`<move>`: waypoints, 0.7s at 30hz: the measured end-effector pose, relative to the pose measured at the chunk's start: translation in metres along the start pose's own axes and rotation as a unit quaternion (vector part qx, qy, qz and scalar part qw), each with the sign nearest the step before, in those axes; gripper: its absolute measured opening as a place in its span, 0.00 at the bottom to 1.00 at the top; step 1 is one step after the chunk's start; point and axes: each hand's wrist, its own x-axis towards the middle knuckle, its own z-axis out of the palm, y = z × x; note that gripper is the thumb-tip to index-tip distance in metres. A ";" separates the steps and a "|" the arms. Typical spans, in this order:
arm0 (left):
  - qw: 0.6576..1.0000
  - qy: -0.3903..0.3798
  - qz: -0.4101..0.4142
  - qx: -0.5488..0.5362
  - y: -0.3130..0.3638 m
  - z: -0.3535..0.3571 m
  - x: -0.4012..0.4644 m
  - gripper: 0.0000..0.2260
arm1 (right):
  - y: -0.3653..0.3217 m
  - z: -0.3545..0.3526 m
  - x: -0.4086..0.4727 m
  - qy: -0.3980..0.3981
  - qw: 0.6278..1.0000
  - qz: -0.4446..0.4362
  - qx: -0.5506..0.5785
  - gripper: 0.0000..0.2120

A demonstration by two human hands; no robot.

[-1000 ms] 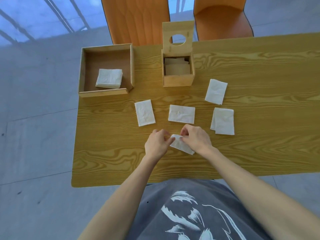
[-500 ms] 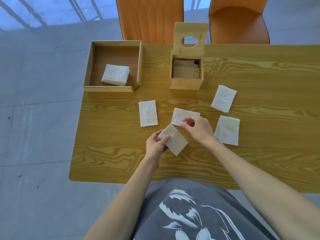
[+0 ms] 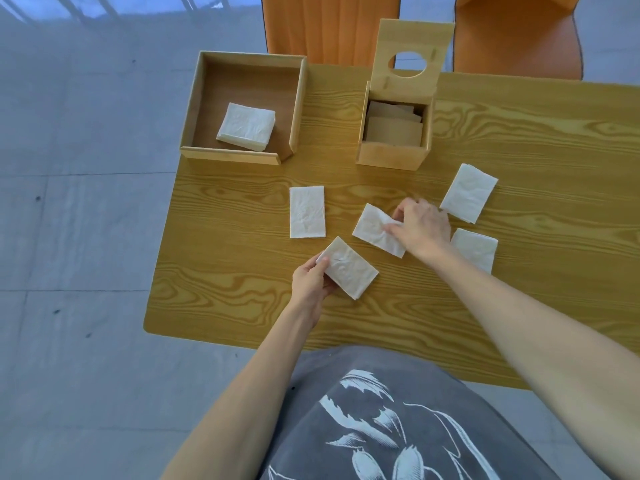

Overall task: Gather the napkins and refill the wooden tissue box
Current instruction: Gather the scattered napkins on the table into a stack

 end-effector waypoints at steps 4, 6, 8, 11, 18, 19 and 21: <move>1.000 0.002 -0.017 -0.015 0.000 -0.001 0.000 0.13 | 0.003 -0.002 -0.006 -0.064 0.995 0.021 0.068 0.18; 0.999 0.002 -0.024 -0.021 0.001 -0.001 -0.001 0.13 | 0.007 -0.005 -0.009 -0.080 0.990 0.011 0.115 0.12; 0.999 0.000 -0.029 -0.028 0.002 -0.002 -0.002 0.13 | 0.010 -0.007 -0.013 -0.095 0.970 0.018 0.222 0.08; 0.999 -0.006 -0.033 -0.041 0.002 -0.005 -0.004 0.13 | 0.010 -0.012 -0.022 -0.141 0.903 0.031 0.404 0.10; 0.998 -0.026 -0.031 -0.050 0.000 -0.015 -0.013 0.13 | -0.011 0.009 -0.047 -0.295 0.855 -0.025 0.427 0.10; 0.998 -0.028 -0.031 -0.052 -0.001 -0.017 -0.014 0.13 | -0.013 0.016 -0.050 -0.303 0.853 -0.026 0.425 0.10; 0.997 -0.028 -0.035 -0.061 -0.002 -0.021 -0.016 0.14 | -0.017 0.026 -0.055 -0.308 0.852 -0.027 0.422 0.09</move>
